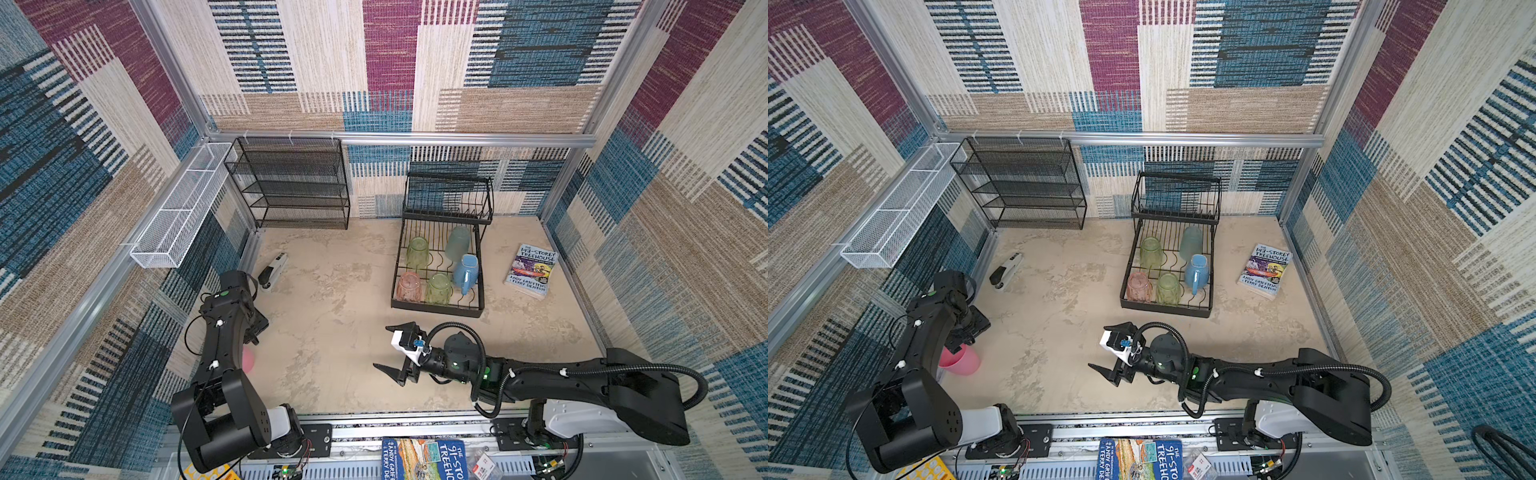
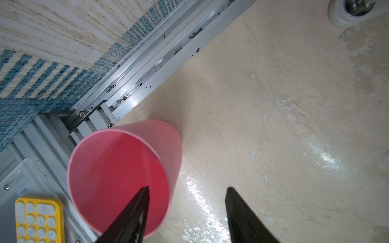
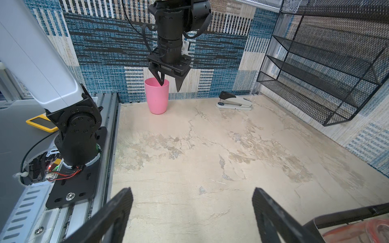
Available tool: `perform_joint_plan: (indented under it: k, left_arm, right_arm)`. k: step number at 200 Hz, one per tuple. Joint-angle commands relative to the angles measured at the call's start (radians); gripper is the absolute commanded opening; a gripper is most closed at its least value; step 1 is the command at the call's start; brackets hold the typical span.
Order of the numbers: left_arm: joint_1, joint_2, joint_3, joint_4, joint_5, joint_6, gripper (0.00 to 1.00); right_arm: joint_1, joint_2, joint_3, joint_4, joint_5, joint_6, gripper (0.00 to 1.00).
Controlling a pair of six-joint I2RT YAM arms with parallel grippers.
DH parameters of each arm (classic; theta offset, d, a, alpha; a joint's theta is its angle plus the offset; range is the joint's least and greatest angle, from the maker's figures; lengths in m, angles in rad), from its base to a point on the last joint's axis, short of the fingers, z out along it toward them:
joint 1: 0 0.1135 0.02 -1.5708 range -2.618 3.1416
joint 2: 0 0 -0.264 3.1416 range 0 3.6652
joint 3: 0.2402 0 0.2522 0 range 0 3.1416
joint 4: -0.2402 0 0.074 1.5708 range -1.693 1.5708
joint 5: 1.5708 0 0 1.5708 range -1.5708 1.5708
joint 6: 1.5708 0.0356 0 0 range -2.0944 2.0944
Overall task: Load cups into a dish rack
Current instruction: Pick up the cup from the middle-left of the table.
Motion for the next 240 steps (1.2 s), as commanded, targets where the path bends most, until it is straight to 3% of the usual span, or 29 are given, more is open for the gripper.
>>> perform_joint_plan:
  k: [1, 114, 240]
  left_arm:
    - [0.003, -0.002, -0.002, -0.001, -0.007, 0.016, 0.58]
    - [0.036, 0.065, 0.001, -0.003, -0.006, 0.015, 0.42]
    - [0.044, 0.041, 0.005, -0.008, 0.024, 0.017, 0.01]
  right_arm:
    - [-0.001, 0.004, -0.001, 0.044, 0.008, 0.001, 0.92]
    - [0.000, 0.010, -0.011, 0.049, 0.042, -0.012, 0.92]
    - [0.001, 0.020, -0.009, 0.048, 0.069, -0.015, 0.92]
